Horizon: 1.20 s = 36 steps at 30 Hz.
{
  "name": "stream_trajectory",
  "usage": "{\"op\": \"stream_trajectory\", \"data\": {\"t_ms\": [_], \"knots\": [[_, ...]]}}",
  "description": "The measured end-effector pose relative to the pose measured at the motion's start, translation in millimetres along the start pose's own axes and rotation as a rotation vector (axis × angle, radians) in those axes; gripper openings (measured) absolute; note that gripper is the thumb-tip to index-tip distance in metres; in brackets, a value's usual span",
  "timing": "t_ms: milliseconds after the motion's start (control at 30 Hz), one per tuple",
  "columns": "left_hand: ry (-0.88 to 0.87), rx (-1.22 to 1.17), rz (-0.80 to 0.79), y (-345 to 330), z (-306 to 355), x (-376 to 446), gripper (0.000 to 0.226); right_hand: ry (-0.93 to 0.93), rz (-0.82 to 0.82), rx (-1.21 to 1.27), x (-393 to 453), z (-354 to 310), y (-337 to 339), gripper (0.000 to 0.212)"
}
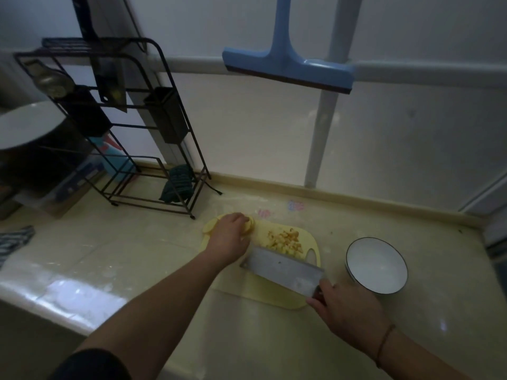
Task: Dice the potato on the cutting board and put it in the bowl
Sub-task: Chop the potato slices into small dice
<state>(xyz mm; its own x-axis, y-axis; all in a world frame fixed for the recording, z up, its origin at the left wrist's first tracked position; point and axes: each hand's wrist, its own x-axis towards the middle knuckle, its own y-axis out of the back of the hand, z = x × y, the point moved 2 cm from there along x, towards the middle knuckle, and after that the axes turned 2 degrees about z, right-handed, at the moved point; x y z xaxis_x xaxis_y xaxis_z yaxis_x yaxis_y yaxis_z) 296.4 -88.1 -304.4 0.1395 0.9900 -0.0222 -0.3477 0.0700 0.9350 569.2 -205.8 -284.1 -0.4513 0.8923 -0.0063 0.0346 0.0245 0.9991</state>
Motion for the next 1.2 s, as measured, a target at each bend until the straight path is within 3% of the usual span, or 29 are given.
{"op": "stream_trajectory", "data": {"t_ms": [67, 233, 333, 500, 633, 733, 800, 867, 933, 1100, 1200], "knots": [[-0.025, 0.164, -0.086, 7.0, -3.9, 21.0, 0.061, -0.027, -0.05, 0.064, -4.7, 1.3, -1.7, 0.059], [-0.108, 0.401, -0.284, -0.2, -8.0, 58.2, 0.064, -0.098, -0.153, 0.114, -3.4, -2.7, -5.0, 0.111], [-0.178, 0.473, -0.329, -5.4, -8.4, 67.7, 0.055, -0.144, -0.102, 0.152, -4.9, -1.6, -9.1, 0.117], [-0.189, 0.346, -0.364, -11.4, -11.1, 74.6, 0.049, -0.177, -0.147, 0.171, -1.1, -10.4, 5.2, 0.115], [-0.197, 0.274, -0.356, -6.7, -10.3, 76.6, 0.056, -0.147, -0.1, 0.169, -3.8, -9.3, -2.2, 0.101], [-0.193, 0.239, -0.349, -3.4, -9.9, 77.5, 0.055, -0.146, -0.095, 0.069, -0.4, -5.5, -5.2, 0.075], [-0.185, 0.215, -0.322, 0.2, -7.3, 77.8, 0.053, -0.149, -0.095, 0.072, 1.7, -7.6, -4.0, 0.072], [-0.177, 0.149, -0.268, 2.9, -3.1, 79.1, 0.047, -0.081, 0.019, 0.036, -0.6, -8.7, -9.6, 0.083], [-0.183, 0.067, -0.22, 5.1, 2.2, 80.2, 0.043, -0.084, 0.011, 0.071, -4.1, -7.8, -15.1, 0.097], [-0.226, -0.076, -0.038, 13.2, 6.5, 69.9, 0.035, -0.167, -0.188, 0.075, 0.0, -9.5, -4.9, 0.11], [-0.213, -0.289, 0.203, 24.4, -4.5, 37.8, 0.028, -0.23, -0.164, 0.155, -6.2, -11.3, 3.2, 0.07]]}}
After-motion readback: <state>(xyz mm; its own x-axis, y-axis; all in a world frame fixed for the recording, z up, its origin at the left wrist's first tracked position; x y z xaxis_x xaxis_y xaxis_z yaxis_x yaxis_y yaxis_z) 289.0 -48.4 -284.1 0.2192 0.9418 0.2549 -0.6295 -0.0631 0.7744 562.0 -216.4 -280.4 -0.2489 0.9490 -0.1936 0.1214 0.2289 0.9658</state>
